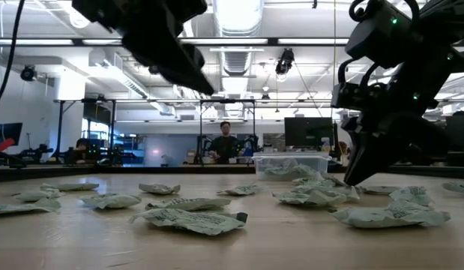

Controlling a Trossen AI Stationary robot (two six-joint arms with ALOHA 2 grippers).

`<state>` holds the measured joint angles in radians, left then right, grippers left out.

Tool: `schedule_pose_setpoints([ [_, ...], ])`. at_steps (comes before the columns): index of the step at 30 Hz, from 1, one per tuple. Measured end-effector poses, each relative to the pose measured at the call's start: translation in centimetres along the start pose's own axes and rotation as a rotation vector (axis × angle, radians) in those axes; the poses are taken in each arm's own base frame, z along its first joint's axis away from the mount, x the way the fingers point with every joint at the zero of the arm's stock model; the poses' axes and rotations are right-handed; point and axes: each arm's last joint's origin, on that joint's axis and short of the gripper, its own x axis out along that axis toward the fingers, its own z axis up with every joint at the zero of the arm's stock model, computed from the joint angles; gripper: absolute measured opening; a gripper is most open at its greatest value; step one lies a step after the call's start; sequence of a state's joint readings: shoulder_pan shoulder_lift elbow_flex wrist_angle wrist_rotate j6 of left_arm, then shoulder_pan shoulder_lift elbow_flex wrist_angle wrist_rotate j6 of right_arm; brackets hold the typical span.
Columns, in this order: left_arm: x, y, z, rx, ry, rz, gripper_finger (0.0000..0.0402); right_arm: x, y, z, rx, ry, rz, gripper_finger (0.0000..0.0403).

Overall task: Pick and place Stevia / Truvia into bins
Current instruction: Put the stevia packet into the transparent bin

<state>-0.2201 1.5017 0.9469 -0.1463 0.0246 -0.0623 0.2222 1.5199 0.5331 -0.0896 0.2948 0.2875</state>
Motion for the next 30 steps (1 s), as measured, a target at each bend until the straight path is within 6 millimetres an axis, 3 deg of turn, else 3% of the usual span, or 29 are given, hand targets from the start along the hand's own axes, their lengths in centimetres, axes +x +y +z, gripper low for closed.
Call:
schedule_pose_setpoints([
  [9,0.2,-1.0,-0.9,-0.04,0.025,-0.021,0.0212,-0.5,0.2,0.4,-0.031,0.008,0.089,0.0008],
  [18,0.2,-1.1,-1.0,-0.038,0.026,-0.024,0.0212,-3.7,1.1,1.2,-0.082,-0.088,0.211,0.0008],
  [22,0.3,-1.1,-1.2,-0.038,0.031,-0.023,0.0212,-4.7,0.9,1.5,-0.059,-0.163,0.102,0.0008],
  [30,0.3,-1.1,-1.2,-0.037,0.03,-0.018,0.0212,-3.0,1.3,1.2,-0.083,-0.138,0.05,0.0034],
])
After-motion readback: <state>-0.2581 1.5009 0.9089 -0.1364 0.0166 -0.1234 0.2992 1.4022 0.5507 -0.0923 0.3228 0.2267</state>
